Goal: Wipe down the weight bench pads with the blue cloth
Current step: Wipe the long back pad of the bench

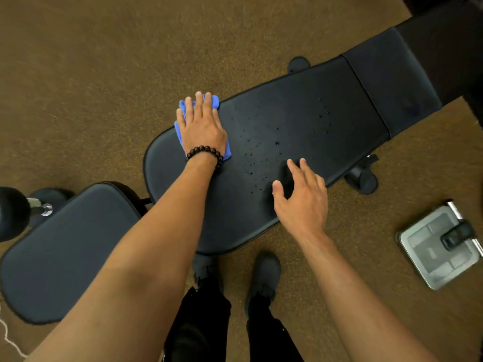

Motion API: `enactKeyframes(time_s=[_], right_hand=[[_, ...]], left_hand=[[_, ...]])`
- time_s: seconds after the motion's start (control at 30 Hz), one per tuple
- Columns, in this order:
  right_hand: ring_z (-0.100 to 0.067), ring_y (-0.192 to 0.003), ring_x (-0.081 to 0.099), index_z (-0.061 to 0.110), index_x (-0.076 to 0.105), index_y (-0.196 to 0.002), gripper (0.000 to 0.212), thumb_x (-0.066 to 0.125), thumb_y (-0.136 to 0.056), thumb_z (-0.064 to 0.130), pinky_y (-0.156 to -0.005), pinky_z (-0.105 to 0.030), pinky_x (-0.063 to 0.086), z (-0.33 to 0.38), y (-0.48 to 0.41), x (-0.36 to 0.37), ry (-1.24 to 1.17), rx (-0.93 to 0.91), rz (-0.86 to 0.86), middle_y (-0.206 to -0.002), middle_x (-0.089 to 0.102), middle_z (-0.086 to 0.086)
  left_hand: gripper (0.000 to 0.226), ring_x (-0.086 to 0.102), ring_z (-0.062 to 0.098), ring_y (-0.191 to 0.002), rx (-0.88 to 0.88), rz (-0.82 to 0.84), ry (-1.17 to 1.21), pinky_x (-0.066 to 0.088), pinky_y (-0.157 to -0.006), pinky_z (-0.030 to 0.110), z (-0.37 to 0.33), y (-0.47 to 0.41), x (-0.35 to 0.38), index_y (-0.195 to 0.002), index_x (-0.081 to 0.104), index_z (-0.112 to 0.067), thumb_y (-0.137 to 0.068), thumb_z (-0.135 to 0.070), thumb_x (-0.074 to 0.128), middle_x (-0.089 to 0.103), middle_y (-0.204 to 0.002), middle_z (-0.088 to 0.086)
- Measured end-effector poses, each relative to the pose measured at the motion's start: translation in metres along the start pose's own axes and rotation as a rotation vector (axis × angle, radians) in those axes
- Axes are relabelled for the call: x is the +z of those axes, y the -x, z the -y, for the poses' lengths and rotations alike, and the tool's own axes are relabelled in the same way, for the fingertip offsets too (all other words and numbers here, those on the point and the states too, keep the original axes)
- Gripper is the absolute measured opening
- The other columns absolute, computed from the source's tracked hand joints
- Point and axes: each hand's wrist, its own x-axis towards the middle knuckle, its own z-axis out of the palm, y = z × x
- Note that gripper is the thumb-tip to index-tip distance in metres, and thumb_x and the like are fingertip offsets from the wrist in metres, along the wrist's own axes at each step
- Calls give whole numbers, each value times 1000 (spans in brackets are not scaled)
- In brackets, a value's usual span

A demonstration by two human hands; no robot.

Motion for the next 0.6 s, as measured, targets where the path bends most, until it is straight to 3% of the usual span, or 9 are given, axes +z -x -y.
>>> enactKeyframes(time_s=[0.13, 0.3, 0.4, 0.5, 0.6], right_hand=[[-22, -147, 31, 26, 39, -156, 62, 46, -100, 53, -121, -39, 26, -4, -8, -3, -28, 23, -29, -165, 32, -1], [-24, -148, 30, 25, 39, -156, 59, 45, -102, 48, -121, -39, 24, 0, -13, -10, -61, 68, -46, -165, 32, -3], [-22, -149, 29, 25, 38, -156, 58, 46, -103, 46, -120, -39, 25, 2, -12, -12, -41, 59, -33, -166, 30, -3], [-23, -148, 30, 25, 38, -156, 58, 47, -103, 46, -119, -39, 26, 0, -11, -12, -18, 56, -31, -165, 31, -3], [-23, -149, 29, 25, 38, -156, 58, 47, -103, 44, -120, -39, 24, -6, -10, -12, -23, 84, -23, -165, 30, -3]], left_hand=[[56, 5, 25, -159, 255, 2, -76, 4, -129, 47, -30, 51, 22, -164, 14, -22, -110, -30, 24, 10, -172, 2], [66, -11, 25, -159, 646, 205, -200, 6, -128, 51, -34, 144, 38, -164, -3, -20, -107, -32, 26, -7, -172, 2], [65, -14, 23, -158, 803, 290, -222, 6, -129, 50, -12, 170, 36, -164, -4, -20, -107, -35, 22, -9, -172, 0], [60, -6, 20, -159, 902, 284, -219, 7, -129, 49, 23, 169, 25, -165, 4, -26, -110, -33, 28, -2, -173, -3], [58, 8, 20, -159, 790, 174, -185, 18, -126, 53, 63, 149, 9, -163, 21, -25, -107, -26, 36, 12, -172, 0]])
